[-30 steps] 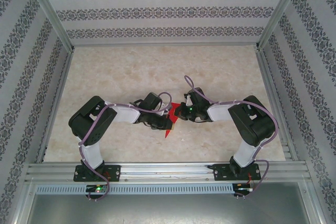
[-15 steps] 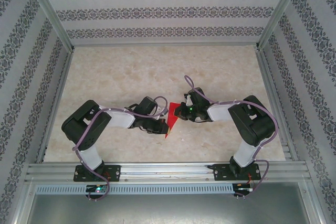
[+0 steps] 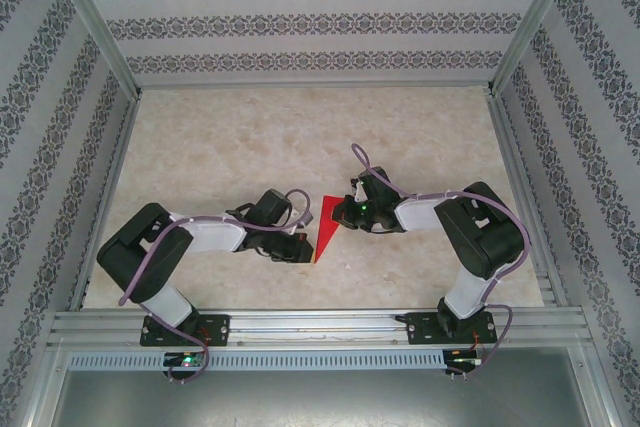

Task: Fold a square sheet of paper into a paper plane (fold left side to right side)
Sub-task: Fold the wing for the fifth time at the center of the table.

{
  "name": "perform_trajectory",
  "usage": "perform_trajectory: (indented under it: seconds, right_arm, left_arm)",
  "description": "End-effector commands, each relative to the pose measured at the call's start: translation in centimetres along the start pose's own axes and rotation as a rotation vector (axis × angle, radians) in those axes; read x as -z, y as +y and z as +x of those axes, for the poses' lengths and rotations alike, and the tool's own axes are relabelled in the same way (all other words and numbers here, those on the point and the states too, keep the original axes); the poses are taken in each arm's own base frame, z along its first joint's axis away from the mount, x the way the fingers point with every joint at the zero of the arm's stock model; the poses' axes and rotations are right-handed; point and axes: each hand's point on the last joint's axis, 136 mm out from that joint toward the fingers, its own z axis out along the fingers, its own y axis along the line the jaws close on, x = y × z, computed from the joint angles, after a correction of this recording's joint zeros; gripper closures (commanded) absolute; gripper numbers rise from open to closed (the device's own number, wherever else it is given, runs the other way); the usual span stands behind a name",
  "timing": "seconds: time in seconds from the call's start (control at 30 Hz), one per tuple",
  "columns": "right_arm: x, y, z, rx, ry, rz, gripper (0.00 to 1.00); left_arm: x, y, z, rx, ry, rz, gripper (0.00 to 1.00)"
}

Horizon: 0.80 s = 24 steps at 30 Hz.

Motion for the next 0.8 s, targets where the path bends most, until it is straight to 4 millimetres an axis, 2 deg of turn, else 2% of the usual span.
perform_trajectory:
  seconds: [0.0,0.1,0.23,0.47,0.6,0.77]
  right_arm:
    - [0.0,-7.1,2.7,-0.075,0.05,0.233,1.0]
    - [0.0,-7.0,2.6,-0.076,0.049,0.232,1.0]
    - [-0.1,-6.9,2.6,-0.075,0.049,0.231,1.0]
    - [-0.2,-6.8,2.6,-0.073,0.053,0.228,1.0]
    - [-0.3,-6.8,2.6,-0.073,0.057,0.23,1.0]
    - [-0.4,-7.0,2.7,-0.077,0.059,0.235,1.0]
  left_arm:
    - [1.4,-1.6,-2.0,-0.035,-0.048,0.008,1.0]
    - [1.4,-2.4,-2.8,-0.056,-0.052,0.026,1.0]
    - [0.3,-3.1,-3.7,-0.057,-0.037,0.084,1.0]
    - [-1.7,-2.1,-5.0,-0.042,-0.014,0.072,1.0]
    - [-2.6,-1.4,-4.9,-0.035,0.008,0.052,1.0]
    - [-3.0,-0.1,-3.5,-0.027,0.04,0.003,1.0]
